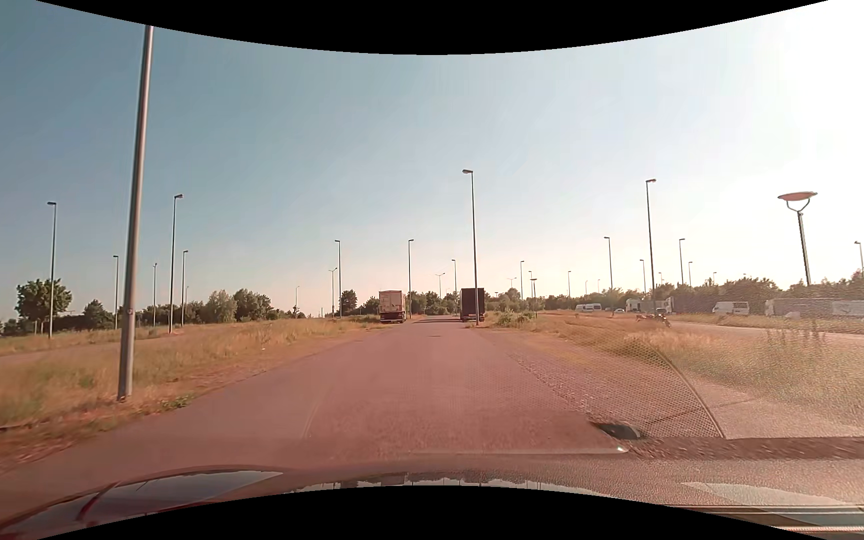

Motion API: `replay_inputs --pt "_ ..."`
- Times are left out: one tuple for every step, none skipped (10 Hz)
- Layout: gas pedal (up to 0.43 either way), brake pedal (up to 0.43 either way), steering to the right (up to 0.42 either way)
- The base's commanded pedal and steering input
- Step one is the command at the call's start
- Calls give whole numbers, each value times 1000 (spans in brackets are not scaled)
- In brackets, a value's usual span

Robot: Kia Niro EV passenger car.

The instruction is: Follow the waypoints while adhering to traffic rules and regulations

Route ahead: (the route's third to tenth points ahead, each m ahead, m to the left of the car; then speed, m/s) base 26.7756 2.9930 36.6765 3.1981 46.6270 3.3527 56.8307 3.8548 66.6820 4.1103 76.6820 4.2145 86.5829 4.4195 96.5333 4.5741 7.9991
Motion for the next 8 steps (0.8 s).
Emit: replay_inputs --pt "177 6 -9" --pt "169 6 -9" --pt "157 6 -10" --pt "150 6 -12" --pt "138 6 -16" --pt "130 6 -17" --pt "130 6 -17" --pt "118 6 -17"
